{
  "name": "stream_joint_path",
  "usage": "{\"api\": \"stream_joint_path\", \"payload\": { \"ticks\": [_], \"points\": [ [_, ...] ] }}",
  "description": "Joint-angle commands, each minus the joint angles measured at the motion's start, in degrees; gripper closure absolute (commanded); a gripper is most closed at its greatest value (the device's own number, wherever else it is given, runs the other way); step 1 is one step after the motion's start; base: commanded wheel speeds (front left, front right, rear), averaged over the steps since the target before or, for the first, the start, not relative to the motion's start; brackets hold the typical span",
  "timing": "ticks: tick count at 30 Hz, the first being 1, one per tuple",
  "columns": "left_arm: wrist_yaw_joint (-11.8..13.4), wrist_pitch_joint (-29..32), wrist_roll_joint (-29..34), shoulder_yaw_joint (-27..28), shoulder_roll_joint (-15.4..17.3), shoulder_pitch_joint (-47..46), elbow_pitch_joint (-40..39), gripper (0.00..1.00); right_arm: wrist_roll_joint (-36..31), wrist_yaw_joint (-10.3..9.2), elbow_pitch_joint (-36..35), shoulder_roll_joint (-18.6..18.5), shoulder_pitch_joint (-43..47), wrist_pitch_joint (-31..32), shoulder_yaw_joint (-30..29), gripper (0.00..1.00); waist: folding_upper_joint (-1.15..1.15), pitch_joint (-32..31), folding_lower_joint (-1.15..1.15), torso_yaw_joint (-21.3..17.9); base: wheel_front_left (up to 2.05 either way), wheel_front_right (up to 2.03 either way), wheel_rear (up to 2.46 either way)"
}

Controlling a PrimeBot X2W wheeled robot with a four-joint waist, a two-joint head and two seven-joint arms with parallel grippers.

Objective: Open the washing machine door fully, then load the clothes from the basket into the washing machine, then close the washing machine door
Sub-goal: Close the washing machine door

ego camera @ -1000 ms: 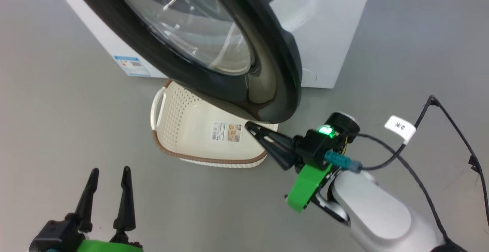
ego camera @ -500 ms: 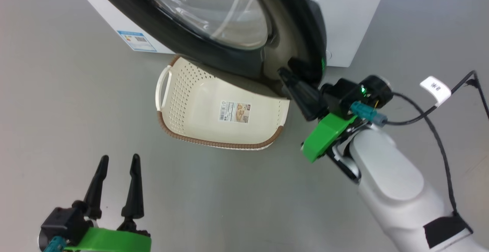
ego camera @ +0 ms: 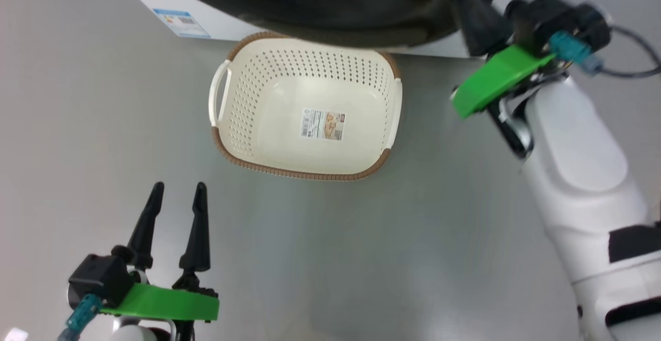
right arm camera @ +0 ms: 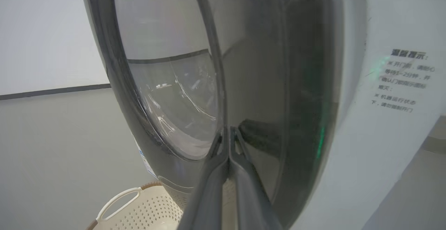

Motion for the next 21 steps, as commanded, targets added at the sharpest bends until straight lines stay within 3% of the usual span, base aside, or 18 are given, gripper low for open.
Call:
{"api": "stream_joint_path", "payload": {
  "ticks": [1, 12, 21],
  "points": [
    [-0.2, -0.5, -0.6, 1.3, 1.1, -1.2, -0.9, 0.0, -1.3, 0.0, -0.9, 1.5, -1.9, -0.3, -0.4, 1.0, 0.0, 1.8, -0.01, 0.5, 0.0, 0.0, 0.0],
    [-0.2, -0.5, -1.6, -2.1, 1.1, -5.7, -0.9, 0.0, -4.1, 0.0, -0.2, 2.5, -12.0, -0.3, -7.7, 1.0, 0.0, 7.8, -0.01, 2.0, 0.0, 0.0, 0.0],
    [-0.2, -0.5, -2.0, -3.3, 1.1, -7.4, -0.4, 0.0, -5.2, 0.0, -1.6, 3.5, -14.5, -0.3, -12.4, 1.0, 0.0, 9.6, -0.01, 2.3, 0.0, 0.0, 0.0]
  ]
}}
